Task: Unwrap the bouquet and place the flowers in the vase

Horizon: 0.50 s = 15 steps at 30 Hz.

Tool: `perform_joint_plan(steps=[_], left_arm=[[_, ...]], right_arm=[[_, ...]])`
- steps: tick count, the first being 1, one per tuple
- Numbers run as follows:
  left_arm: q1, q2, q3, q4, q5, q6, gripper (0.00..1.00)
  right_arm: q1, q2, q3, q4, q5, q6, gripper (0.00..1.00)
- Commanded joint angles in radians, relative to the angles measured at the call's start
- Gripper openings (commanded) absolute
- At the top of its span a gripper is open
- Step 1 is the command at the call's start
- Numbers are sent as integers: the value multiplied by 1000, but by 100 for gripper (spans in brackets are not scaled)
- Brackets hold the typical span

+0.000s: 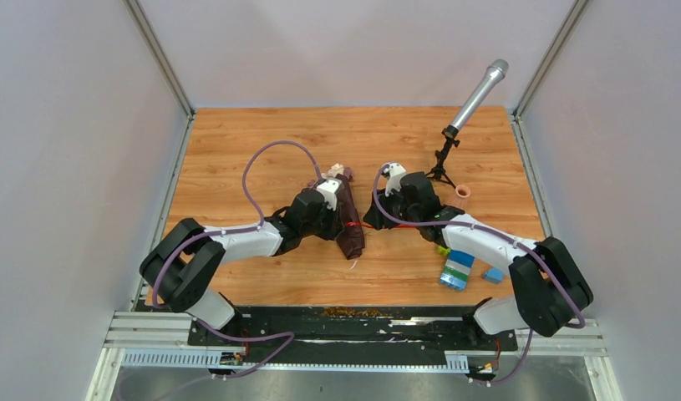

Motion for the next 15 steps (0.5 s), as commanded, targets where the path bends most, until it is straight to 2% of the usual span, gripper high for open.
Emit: perform_joint_plan(steps=[1,6,15], left_arm=[[-3,-3,26,55,-8,20,16],[-2,-23,11,62,-5,25,0],[-2,-75,-22,73,-30,19,0]], right_arm=[[6,7,44,48,-22,15,38],[22,19,53,57,-62,5,37],[84,95,114,24,-30,-13,36]])
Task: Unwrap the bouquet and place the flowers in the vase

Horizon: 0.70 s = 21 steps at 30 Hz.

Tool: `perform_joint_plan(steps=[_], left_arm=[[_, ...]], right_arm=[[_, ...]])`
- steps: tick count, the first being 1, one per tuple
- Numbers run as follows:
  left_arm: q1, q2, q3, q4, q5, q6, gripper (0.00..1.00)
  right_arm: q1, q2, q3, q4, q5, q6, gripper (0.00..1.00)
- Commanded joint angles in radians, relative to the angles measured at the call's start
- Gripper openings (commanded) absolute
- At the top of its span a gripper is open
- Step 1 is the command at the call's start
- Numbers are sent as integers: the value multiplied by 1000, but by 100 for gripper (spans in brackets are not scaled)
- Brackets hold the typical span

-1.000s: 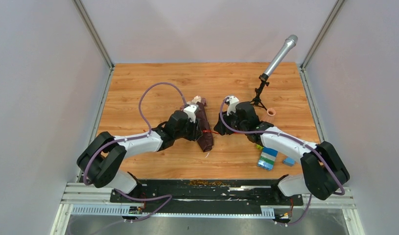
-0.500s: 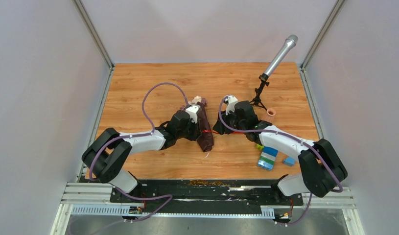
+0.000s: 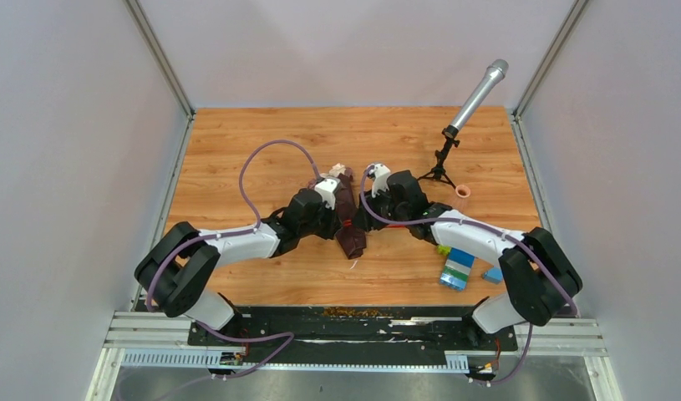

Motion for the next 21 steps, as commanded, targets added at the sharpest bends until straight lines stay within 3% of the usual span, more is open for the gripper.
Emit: perform_joint_plan(steps=[1,11,21], left_arm=[[-2,-53,-12,58,-24,12,0],[-2,-58,-19,52,-33,-3,0],[-3,-123,-70,41,-141,-150,0]], right_arm=[[30,42,64,13,27,-13,36],[60,99,86,5,148,-21,38],[64,132,87,5,256,-23,38]])
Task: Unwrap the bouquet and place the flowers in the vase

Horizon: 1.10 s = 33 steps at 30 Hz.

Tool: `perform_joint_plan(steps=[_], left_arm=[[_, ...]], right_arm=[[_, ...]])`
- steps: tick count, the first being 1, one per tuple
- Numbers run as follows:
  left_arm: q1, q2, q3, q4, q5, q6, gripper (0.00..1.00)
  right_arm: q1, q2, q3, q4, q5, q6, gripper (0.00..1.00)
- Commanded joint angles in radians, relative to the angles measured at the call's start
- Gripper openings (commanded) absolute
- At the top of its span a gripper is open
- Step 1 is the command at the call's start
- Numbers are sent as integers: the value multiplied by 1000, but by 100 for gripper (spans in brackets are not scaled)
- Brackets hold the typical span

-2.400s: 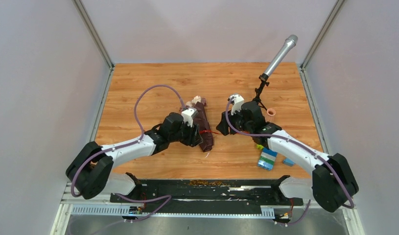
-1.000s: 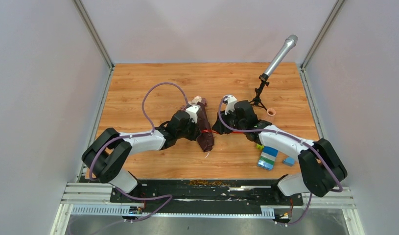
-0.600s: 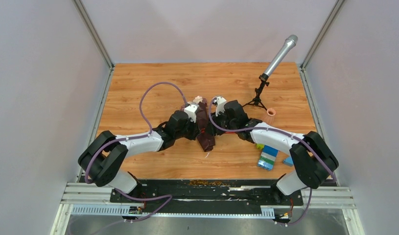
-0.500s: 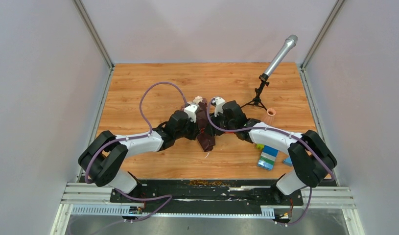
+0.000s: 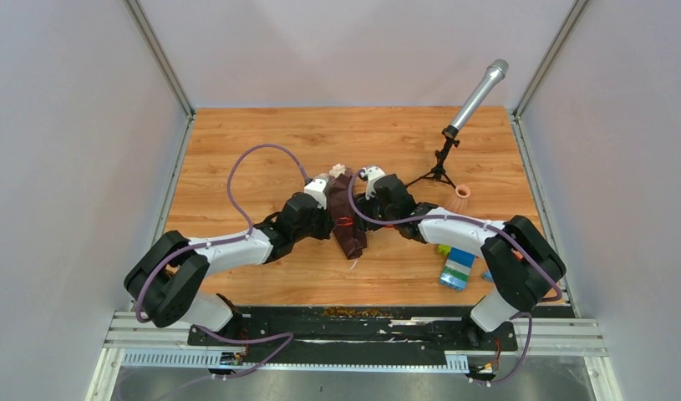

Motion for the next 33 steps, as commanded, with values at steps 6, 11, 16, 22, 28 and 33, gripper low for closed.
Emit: perform_joint_plan(steps=[6,11,16,22,28,33], left_arm=[[-1,-50,-12,16,-51,-83,0],[1,-48,-4,-21,-82,-111,0],[12,-65,-23,-34,-105,-159,0],[59,-78,-68,-14,-75,-218,0],[86,-85,-106,1,-36,-243,0],[87,-121,-115,13,-9,-179,19]], right_arm=[[10,24,37,38,43,-8,35],[10,17,26,38,50,-10,12],[10,-12,-5,32,69,-8,0],[10,-33,-49,37,96,11,0],[10,-54,-78,42,105,22,0],[9,-95,-81,29,106,-1,3]])
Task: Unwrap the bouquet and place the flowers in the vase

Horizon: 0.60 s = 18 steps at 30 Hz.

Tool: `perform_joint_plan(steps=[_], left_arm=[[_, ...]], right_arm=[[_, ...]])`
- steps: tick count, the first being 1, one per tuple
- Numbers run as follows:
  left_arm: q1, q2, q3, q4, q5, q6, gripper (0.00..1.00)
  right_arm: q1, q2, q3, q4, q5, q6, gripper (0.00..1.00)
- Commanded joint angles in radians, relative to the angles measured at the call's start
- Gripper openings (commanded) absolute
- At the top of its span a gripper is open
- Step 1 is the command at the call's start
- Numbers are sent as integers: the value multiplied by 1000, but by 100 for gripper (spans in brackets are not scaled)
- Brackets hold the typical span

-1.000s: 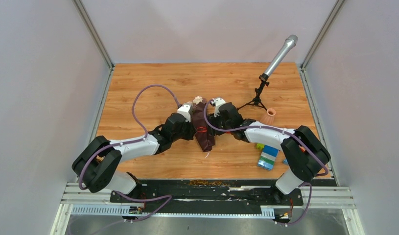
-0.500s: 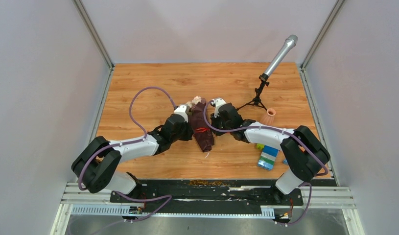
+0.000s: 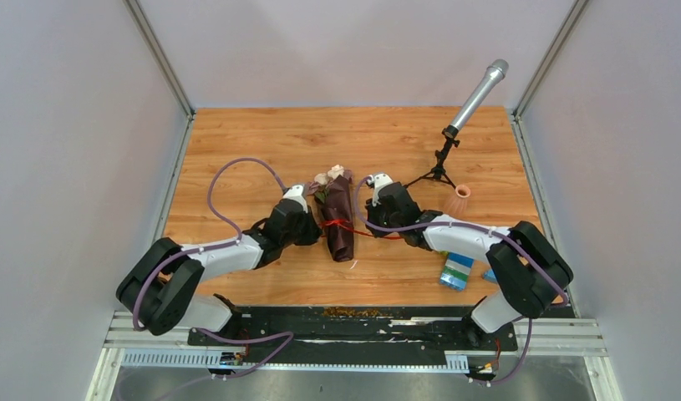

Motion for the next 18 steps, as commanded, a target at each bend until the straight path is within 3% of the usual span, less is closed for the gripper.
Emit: perform_joint_plan(steps=[1,8,18], left_arm=[[3,-71,3,42,27,58,24],[3,-137,57,-57,46,233,42],[3,-227,40,-70,90,269,53]], right_arm=[[4,-68,4,25,15,-14,4],[2,-109,17,1,-5,-32,12],[2,-161,57,3,-151,-76,39]])
